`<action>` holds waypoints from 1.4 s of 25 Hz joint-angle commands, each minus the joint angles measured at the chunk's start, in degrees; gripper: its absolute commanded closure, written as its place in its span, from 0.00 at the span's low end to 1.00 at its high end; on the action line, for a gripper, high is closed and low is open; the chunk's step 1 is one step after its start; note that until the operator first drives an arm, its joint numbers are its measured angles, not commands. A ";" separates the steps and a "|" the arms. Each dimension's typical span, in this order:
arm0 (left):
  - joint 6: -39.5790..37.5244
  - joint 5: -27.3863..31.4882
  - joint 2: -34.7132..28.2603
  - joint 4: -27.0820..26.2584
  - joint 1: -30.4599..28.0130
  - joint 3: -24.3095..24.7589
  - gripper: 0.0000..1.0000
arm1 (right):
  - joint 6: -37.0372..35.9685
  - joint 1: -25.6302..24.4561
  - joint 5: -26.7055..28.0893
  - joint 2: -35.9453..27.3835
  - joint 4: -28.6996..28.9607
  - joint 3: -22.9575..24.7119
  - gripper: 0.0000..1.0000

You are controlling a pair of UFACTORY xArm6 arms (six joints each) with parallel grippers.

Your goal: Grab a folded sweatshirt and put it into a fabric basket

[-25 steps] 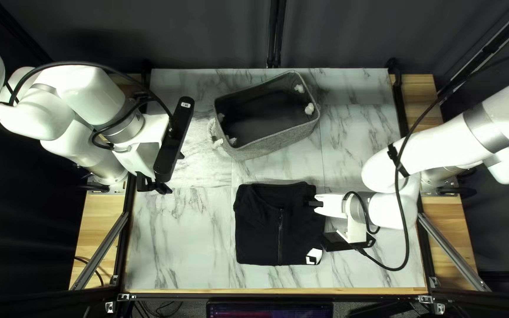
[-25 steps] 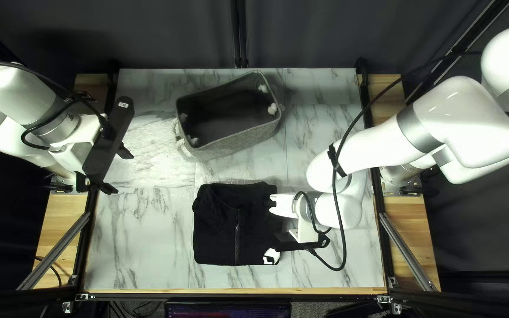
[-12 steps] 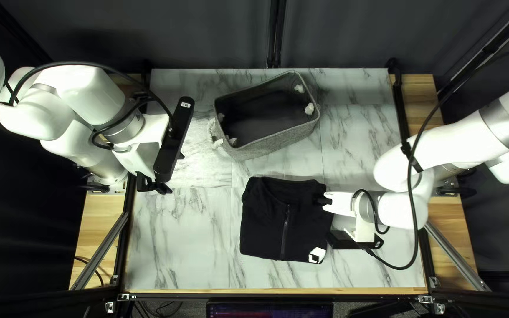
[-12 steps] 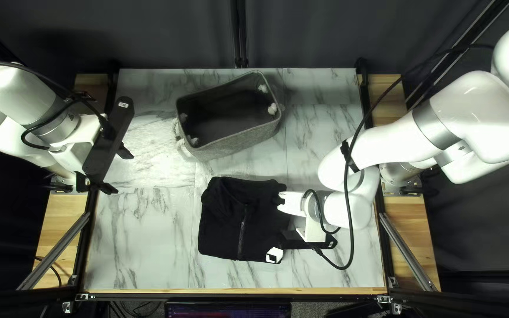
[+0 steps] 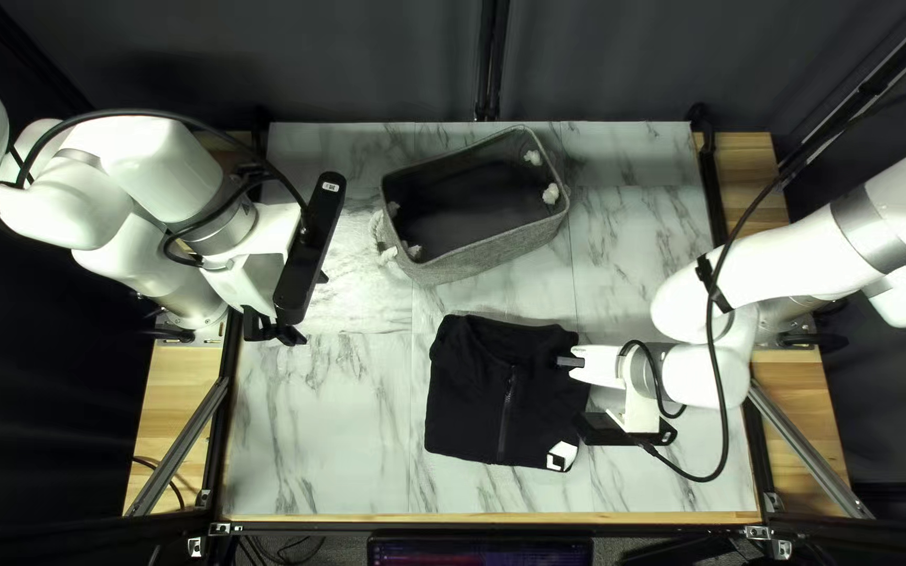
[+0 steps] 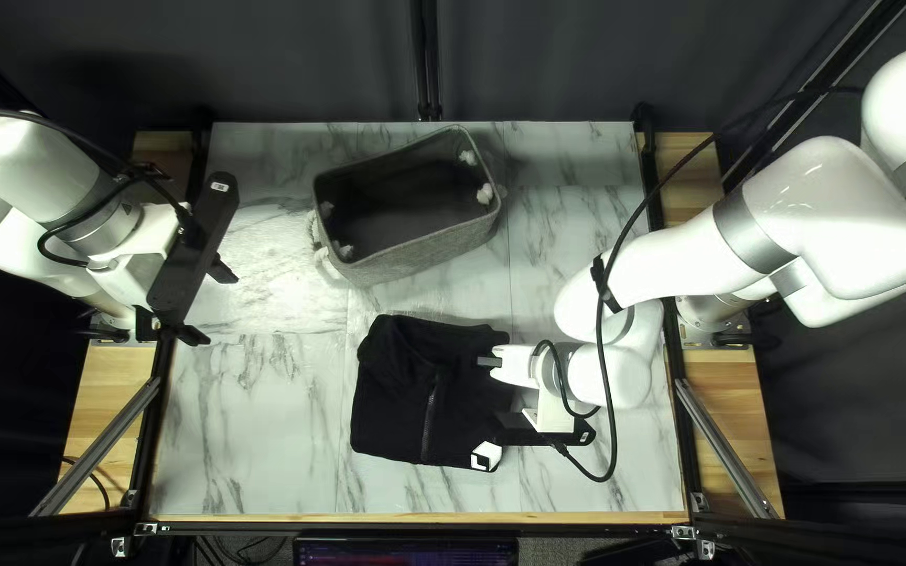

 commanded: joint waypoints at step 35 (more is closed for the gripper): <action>0.00 0.00 0.00 0.00 0.00 0.00 0.00 | 5.71 -4.13 -0.71 4.56 -26.76 -0.13 1.00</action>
